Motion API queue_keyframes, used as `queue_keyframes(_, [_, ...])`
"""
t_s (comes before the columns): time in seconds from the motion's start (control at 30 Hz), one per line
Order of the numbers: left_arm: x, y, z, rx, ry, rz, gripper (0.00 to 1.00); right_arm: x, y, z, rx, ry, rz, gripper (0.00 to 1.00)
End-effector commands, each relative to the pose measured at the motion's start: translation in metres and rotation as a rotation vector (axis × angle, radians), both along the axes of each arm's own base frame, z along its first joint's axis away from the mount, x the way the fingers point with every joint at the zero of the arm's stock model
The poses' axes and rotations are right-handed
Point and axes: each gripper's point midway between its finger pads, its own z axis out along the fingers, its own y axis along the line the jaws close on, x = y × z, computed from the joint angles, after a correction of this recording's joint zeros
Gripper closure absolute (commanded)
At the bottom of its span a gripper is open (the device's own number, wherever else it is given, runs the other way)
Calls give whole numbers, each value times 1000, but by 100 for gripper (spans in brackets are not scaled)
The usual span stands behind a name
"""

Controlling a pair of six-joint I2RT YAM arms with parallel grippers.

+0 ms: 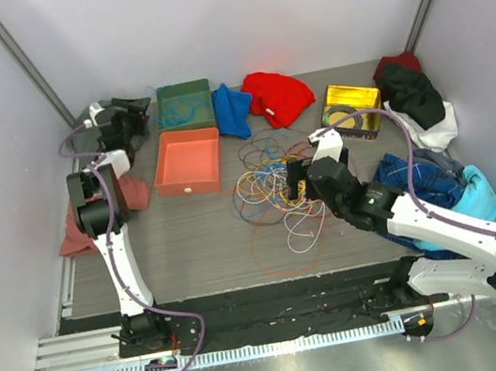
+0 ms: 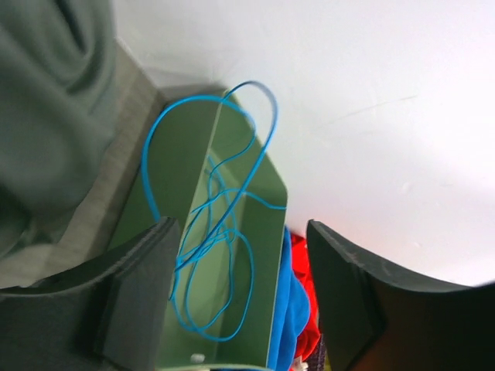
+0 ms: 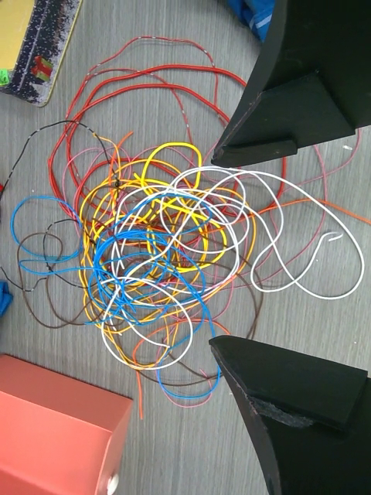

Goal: Untangle the cables

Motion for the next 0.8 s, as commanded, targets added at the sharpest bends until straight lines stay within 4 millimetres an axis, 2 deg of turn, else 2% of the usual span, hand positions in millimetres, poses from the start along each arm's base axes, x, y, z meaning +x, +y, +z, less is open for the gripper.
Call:
queue_keyframes(0.0, [15,3,18,39,-62,-13,32,17,5,30,33,-79,-25,0])
queue_keyframes(0.03, [18,4,19,41,-67,-15,33,18,4,30,27,-80,-27,0])
queue_keyframes(0.1, [18,4,9,36,-50,-21,34,21,4,30,31,-79,-31,0])
queue_keyframes(0.27, [9,4,-1,32,-28,-20,32,23,2,29,38,-73,-36,0])
queue_keyframes(0.3, [7,5,8,49,-42,-18,31,23,1,27,36,-71,-36,0])
queue_keyframes(0.37, [0,8,4,61,-26,-13,30,23,1,28,45,-71,-37,0])
queue_keyframes(0.4, [-3,10,14,72,-40,-9,30,23,1,26,45,-65,-36,0])
queue_keyframes(0.47, [-6,12,15,88,-36,-6,29,23,2,26,57,-65,-35,0])
queue_keyframes(0.77, [-15,13,-6,62,11,2,29,20,0,26,70,-68,-31,0])
